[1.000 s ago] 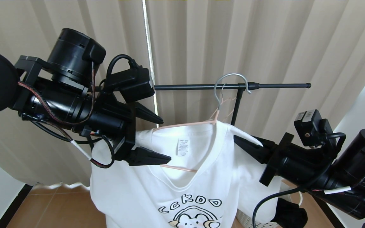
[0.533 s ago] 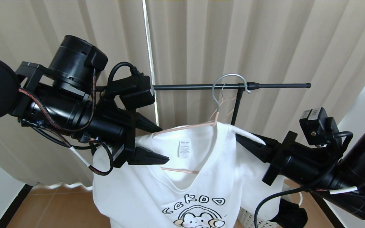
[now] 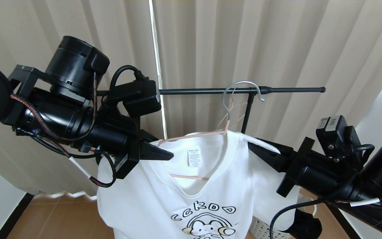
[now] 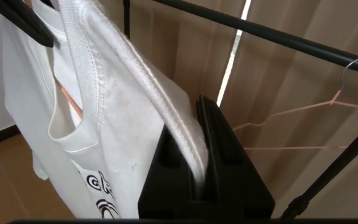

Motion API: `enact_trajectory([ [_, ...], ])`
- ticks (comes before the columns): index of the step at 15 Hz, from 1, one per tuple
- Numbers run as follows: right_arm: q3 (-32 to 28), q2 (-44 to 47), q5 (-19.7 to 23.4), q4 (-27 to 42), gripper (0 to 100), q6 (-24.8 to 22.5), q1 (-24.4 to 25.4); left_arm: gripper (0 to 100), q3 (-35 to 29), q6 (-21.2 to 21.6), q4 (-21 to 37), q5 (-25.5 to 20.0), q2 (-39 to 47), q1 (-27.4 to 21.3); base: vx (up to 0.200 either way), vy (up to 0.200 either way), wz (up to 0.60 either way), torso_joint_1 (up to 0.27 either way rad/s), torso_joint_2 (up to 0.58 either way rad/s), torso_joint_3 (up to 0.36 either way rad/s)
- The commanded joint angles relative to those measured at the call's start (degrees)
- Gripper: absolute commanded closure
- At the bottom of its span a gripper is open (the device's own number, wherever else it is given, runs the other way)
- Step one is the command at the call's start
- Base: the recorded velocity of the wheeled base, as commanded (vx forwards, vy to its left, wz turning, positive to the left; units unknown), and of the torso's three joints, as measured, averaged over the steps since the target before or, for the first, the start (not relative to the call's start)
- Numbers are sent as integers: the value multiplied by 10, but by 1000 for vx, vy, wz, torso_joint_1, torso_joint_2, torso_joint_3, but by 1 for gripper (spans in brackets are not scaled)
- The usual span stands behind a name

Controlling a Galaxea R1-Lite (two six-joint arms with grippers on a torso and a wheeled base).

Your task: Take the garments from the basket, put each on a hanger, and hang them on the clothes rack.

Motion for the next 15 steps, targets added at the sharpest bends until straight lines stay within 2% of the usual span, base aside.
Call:
enact_trajectory([
  [1, 0, -14, 0, 16, 100, -5, 0, 100, 1, 0, 0, 1, -4, 1, 0, 0, 0, 0, 0, 0],
  [4, 0, -38, 0, 36, 100, -6, 0, 100, -1, 0, -2, 12, -5, 0, 0, 0, 0, 0, 0, 0],
  [5, 1, -40, 0, 38, 0, -7, 0, 100, -2, 0, -2, 12, -5, 0, 0, 0, 0, 0, 0, 0],
  [8, -7, -67, 2, 113, 0, -11, -4, 100, -6, -1, -3, 14, -6, 1, 0, 0, 0, 0, 0, 0],
  [11, -11, -97, 44, 174, 0, -14, -28, 100, -6, -2, -4, 23, -15, 3, 0, 0, 0, 0, 0, 0],
  [12, -13, -101, 45, 178, 0, -14, -31, 100, -5, -2, -4, 24, -21, 3, 0, 0, 0, 0, 0, 0],
  [15, -18, -119, 88, 206, 0, -14, -61, 100, 2, -3, -3, 30, -39, 5, 0, 0, 0, 0, 0, 0],
])
